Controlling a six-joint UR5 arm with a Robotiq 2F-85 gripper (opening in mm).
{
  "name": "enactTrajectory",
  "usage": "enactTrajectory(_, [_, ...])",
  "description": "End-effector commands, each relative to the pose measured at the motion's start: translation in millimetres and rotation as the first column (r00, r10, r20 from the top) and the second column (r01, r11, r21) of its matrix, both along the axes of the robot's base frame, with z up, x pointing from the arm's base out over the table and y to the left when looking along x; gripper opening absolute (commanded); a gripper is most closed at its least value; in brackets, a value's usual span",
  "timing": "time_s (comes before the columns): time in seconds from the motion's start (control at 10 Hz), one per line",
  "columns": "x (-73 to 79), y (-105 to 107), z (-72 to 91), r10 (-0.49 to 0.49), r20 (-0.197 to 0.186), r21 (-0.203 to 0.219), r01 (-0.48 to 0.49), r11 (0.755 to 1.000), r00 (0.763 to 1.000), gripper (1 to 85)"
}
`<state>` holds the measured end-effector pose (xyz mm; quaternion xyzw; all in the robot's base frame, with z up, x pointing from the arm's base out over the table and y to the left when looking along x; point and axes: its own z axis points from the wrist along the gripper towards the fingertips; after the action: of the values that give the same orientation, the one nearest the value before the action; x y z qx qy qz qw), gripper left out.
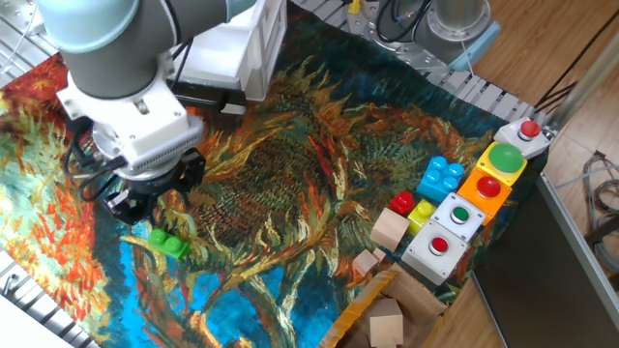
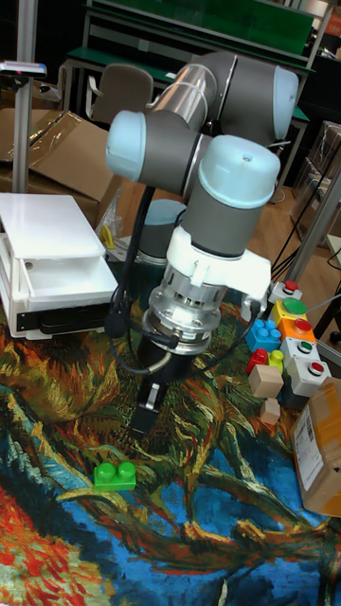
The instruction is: Put things in the drawer
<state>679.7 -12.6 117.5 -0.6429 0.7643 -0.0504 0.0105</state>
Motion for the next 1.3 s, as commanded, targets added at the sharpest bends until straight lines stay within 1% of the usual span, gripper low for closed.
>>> enactTrajectory(0.0, [24.7,0,-9.6,0.069,0.03,0.011,-0.07,0.998,0.997,51.0])
enactTrajectory(0.1, [35.5,-2,-18.3,0.104,0.033,0.009,-0.105,0.994,0.994,51.0])
enactTrajectory(0.2, [42.9,-1,-27.2,0.127,0.034,0.017,-0.127,0.992,0.991,51.0])
enactTrajectory(0.3, [41.6,0,-31.1,0.143,0.028,0.019,-0.144,0.989,0.989,51.0])
enactTrajectory(0.4, [37.0,-1,-31.9,0.161,0.019,0.015,-0.161,0.987,0.987,53.0])
enactTrajectory(0.5, [31.0,2,-32.6,0.166,-0.002,0.03,-0.166,0.986,0.986,57.3])
enactTrajectory(0.6, [27.5,4,-32.8,0.153,-0.015,0.038,-0.152,0.988,0.988,58.0])
enactTrajectory(0.7, [27.5,0,-32.8,0.148,-0.017,0.024,-0.148,0.989,0.989,58.3])
enactTrajectory(0.8, [31.7,-4,-32.2,0.161,-0.001,0.008,-0.161,0.987,0.987,59.0])
enactTrajectory(0.9, [32.8,-3,-36.4,0.162,0.0,0.021,-0.162,0.987,0.987,59.3])
enactTrajectory(1.1, [42.0,-4,-59.1,0.183,0.002,0.045,-0.183,0.982,0.983,59.3])
enactTrajectory(1.2, [44.2,-7,-67.4,0.198,0.001,0.048,-0.198,0.979,0.98,59.3])
